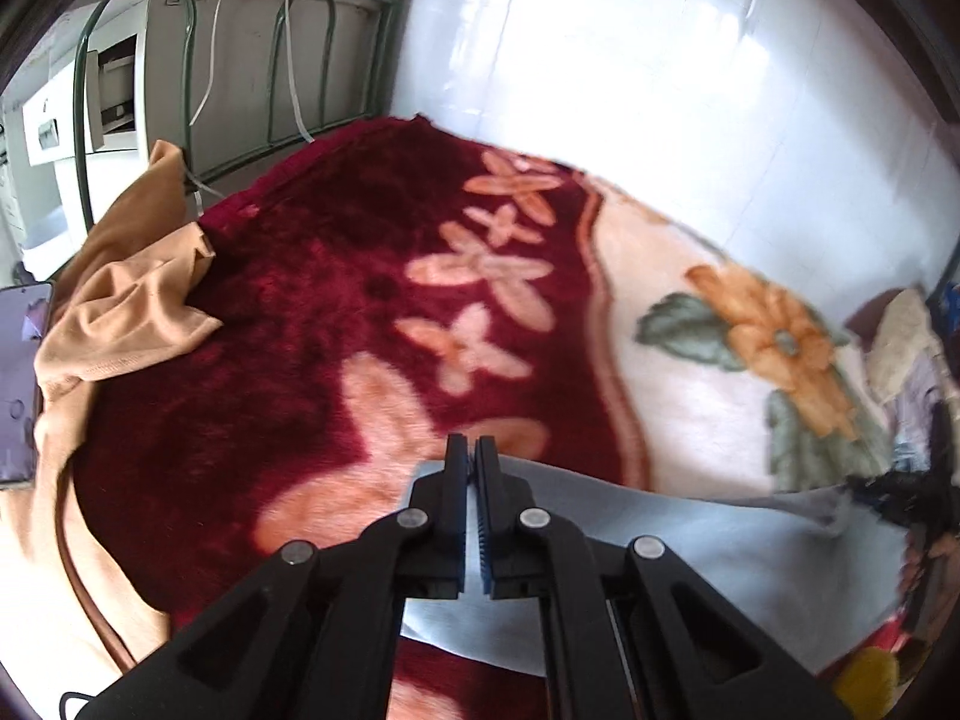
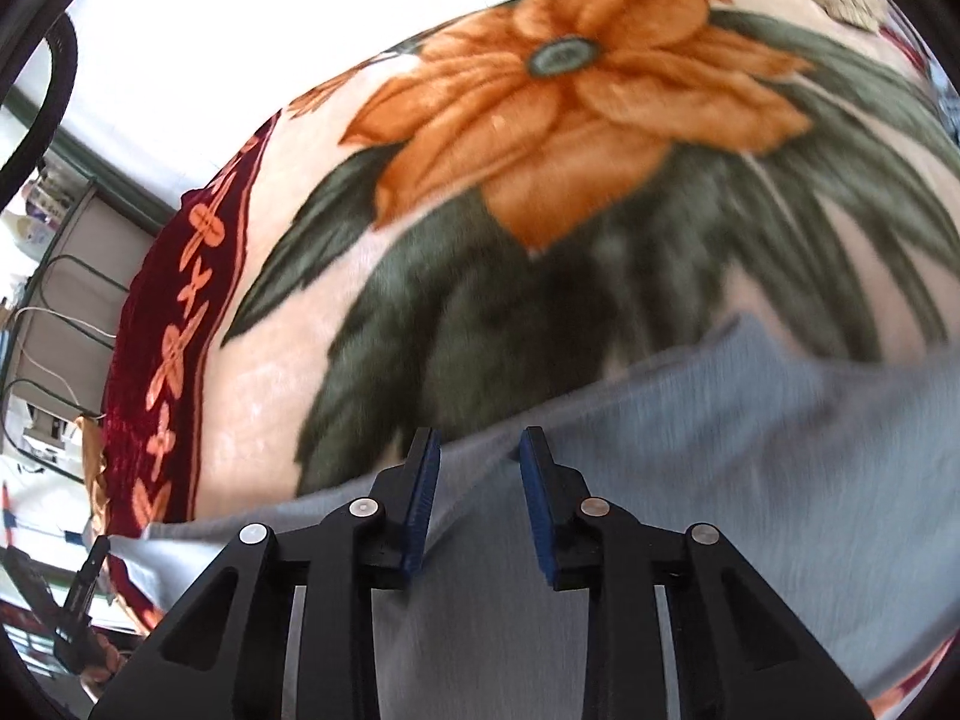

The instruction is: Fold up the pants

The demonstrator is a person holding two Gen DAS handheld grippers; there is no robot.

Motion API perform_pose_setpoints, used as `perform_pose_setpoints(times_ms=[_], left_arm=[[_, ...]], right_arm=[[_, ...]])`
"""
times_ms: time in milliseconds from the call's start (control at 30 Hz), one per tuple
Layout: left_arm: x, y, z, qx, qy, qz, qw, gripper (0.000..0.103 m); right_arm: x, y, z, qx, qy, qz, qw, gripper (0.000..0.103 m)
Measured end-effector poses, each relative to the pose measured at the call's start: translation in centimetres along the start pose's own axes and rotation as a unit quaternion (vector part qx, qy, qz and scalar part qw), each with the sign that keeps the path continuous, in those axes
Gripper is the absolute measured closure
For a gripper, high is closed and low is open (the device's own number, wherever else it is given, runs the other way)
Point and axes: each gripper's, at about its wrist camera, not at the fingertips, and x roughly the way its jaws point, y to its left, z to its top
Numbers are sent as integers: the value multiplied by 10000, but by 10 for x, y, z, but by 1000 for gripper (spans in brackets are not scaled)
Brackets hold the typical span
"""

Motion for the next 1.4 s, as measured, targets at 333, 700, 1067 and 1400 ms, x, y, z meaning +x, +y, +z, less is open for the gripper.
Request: perform_pose_setpoints(times_ms=[333,700,1067,1400], left_arm=[[28,21,7,-256,253,308,9989,102],[23,-45,-21,718,741,-149,9945,85],[38,-13,-47,525,1168,548,9902,81],[-1,17,-43,310,933,758,9923,72]], right_arm=[[-10,5,19,-197,-93,187,9996,73],[-16,21,-27,-1806,1080,-316,9771,73],[50,58,-11,-2000,585,-533,9766,73],[-8,64,-34,-1717,242,-179,9847,73]])
